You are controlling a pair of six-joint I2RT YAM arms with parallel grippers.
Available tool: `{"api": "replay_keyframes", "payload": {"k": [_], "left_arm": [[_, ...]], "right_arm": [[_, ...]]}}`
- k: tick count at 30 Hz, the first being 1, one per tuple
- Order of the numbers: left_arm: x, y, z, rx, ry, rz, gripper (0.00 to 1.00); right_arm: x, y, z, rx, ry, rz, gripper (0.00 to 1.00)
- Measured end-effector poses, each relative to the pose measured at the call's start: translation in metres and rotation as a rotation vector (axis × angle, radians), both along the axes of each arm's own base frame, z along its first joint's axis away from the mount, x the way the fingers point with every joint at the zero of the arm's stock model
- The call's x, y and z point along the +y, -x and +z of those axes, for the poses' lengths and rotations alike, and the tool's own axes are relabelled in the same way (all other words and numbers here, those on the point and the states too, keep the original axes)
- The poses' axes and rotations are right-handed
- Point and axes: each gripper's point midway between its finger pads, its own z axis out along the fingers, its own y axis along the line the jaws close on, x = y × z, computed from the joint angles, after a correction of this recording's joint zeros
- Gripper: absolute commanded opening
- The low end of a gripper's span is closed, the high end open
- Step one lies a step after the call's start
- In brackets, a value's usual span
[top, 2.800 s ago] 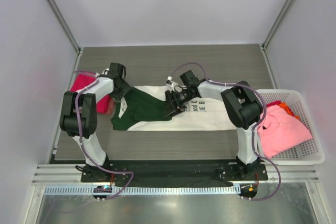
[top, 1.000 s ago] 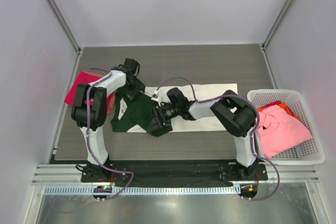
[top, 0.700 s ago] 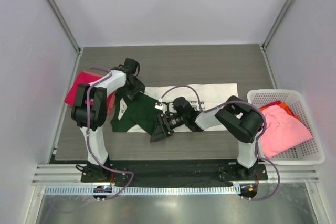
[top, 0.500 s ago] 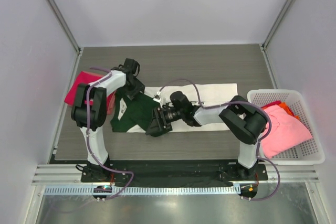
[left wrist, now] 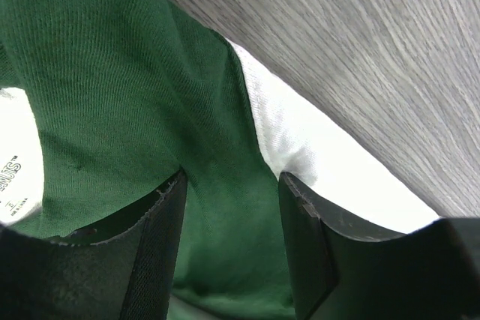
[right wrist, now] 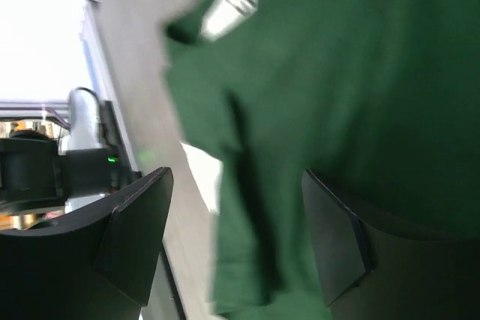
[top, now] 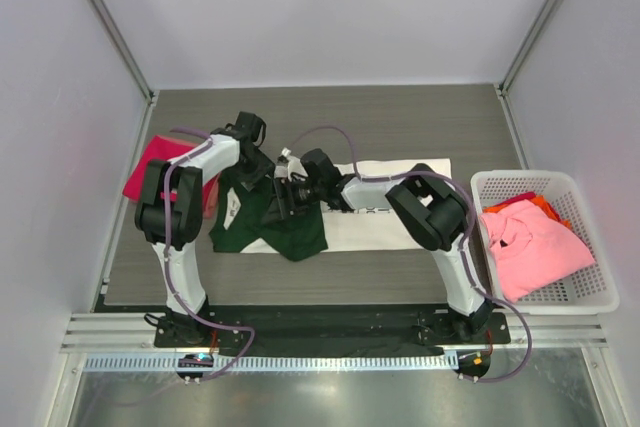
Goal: Fold and stack the t-shirts
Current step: Fold the tshirt
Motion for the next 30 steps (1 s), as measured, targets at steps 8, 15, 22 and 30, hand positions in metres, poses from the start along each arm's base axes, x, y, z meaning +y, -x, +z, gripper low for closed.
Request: {"api": "replay_keyframes", "payload": {"k": [8, 15, 22, 30], "left_arm": [[0.0, 0.001, 0.0, 0.003, -0.003, -0.003, 0.54], [0.001, 0.002, 0.0, 0.006, -0.003, -0.004, 0.54], [0.001, 0.002, 0.0, 0.007, -0.003, -0.004, 0.53], [0.001, 0.002, 0.0, 0.004, -0.005, -0.011, 0.54]], "right_arm": [[-0.003, 0.021, -0.024, 0.118, -0.077, 0.049, 0.75], [-0.005, 0.055, -0.021, 0.195, -0.163, 0.107, 0.75], [0.015, 0.122, -0.019, 0.238, -0.158, 0.254, 0.75], [0.026, 0.175, -0.01, 0.241, -0.149, 0.364, 0.75]]}}
